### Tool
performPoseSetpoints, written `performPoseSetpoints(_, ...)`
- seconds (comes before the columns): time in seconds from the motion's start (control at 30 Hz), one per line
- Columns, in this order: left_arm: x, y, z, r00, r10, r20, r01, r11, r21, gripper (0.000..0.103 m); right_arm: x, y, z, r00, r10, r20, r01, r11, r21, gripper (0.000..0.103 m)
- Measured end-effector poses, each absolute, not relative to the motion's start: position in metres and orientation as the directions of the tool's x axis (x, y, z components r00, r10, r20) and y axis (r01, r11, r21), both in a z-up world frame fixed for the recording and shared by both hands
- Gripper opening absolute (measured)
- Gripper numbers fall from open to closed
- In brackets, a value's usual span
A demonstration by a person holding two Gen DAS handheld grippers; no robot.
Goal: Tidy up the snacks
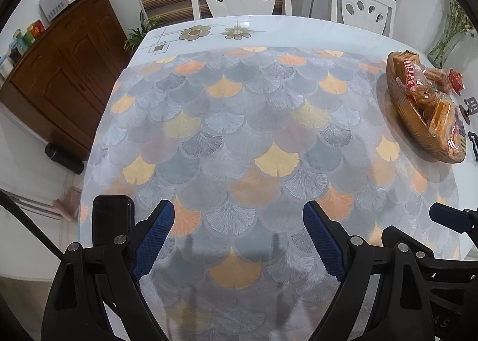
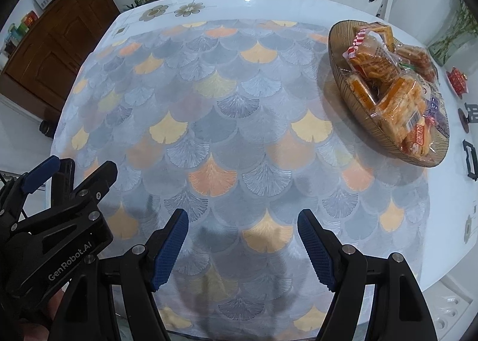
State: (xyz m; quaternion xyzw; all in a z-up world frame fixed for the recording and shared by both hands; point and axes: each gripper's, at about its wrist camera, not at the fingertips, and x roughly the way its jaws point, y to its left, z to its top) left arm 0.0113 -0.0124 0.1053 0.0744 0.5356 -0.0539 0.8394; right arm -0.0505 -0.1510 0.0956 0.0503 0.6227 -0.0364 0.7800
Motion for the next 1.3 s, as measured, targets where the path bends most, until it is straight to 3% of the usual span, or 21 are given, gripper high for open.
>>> performPoseSetpoints(0.8, 0.021, -0.004, 0.101, 0.433, 0.028, -0.901, 0.146, 0.984, 0.101, 0.087, -0.038, -0.149, 0.083, 0.169, 0.067, -0.983, 0.129, 0.988, 0.090, 0.074)
performPoseSetpoints(1.3, 0.024, -0.006, 0.132, 0.525, 0.099, -0.845, 0.098, 0.980, 0.175, 0.087, -0.032, -0.159, 0.075, 0.148, 0.091, -0.985, 0.149, 0.982, 0.113, 0.074)
